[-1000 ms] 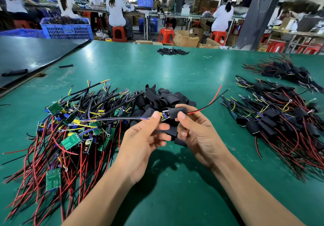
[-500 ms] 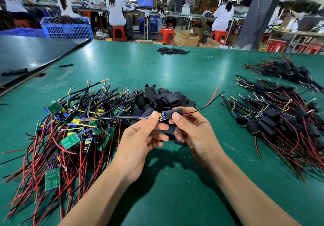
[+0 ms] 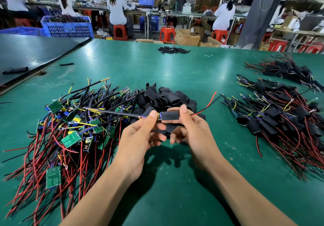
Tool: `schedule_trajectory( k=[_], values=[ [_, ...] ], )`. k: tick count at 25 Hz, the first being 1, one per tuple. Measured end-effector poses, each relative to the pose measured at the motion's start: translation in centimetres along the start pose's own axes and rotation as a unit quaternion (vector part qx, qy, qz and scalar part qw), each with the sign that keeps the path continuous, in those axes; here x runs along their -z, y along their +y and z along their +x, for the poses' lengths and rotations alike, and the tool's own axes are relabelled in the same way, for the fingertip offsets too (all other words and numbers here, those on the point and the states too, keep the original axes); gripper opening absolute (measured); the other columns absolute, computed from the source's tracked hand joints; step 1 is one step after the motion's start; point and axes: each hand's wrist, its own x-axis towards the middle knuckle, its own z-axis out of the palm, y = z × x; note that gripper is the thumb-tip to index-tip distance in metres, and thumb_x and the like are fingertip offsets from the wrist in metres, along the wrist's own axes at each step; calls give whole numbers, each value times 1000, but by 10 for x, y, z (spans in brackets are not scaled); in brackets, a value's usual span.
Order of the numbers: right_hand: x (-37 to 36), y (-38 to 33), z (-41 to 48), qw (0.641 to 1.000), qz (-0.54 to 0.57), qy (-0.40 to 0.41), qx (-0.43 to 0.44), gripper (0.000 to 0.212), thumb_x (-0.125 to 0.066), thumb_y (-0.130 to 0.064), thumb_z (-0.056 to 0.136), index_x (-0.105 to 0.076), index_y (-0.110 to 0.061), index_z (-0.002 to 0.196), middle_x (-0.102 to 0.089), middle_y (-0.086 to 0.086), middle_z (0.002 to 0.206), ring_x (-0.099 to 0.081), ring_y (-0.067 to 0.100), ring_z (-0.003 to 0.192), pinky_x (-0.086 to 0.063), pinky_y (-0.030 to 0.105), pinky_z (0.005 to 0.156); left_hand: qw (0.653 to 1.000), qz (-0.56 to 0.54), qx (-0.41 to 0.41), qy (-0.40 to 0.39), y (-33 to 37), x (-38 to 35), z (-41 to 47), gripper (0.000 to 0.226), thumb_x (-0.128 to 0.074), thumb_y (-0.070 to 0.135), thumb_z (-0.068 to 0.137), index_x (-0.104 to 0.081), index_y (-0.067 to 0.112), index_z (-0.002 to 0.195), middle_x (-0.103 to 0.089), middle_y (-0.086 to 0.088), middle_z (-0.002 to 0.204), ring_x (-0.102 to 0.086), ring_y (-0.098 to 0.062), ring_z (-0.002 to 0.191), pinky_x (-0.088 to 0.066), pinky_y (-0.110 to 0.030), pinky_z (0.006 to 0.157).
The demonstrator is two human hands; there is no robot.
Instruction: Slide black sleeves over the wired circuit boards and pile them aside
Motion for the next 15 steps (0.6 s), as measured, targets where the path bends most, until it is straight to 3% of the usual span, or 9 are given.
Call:
schedule_trajectory(
  k=[2,5,12,15],
  values=[
    [-1,0,0,1000,9,-1,-13,47,-44,-57,91,-70,-23,108,-77,6,99,-55,16,48,-37,31,57,1000,-3,-5,5,-1,-1,0,39,-66,50,77,-69,11,83,-70,-6,82,-59,-15,58,-46,-27,60],
    [-3,3,-1,1000,-11,14,12,40,-46,-53,92,-68,-27,113,-77,5,95,-55,18,49,-39,31,58,1000,1,-4,4,-2,-2,-1,38,-64,49,80,-68,11,78,-69,-6,80,-59,-15,58,-46,-26,60],
    [-2,4,-1,999,7,32,25,45,-61,-62,77,-70,-25,99,-76,7,91,-54,15,44,-41,29,55,1000,-3,-3,-2,-2,-5,-2,40,-63,47,81,-66,8,80,-68,-4,77,-57,-13,56,-47,-22,54],
    [-5,9,-1,999,13,38,29,39,-63,-53,83,-68,-17,100,-76,6,86,-55,16,42,-42,29,52,1000,0,1,-10,-2,-3,-3,38,-64,46,81,-66,7,80,-66,-5,74,-57,-14,56,-46,-23,56]
  ],
)
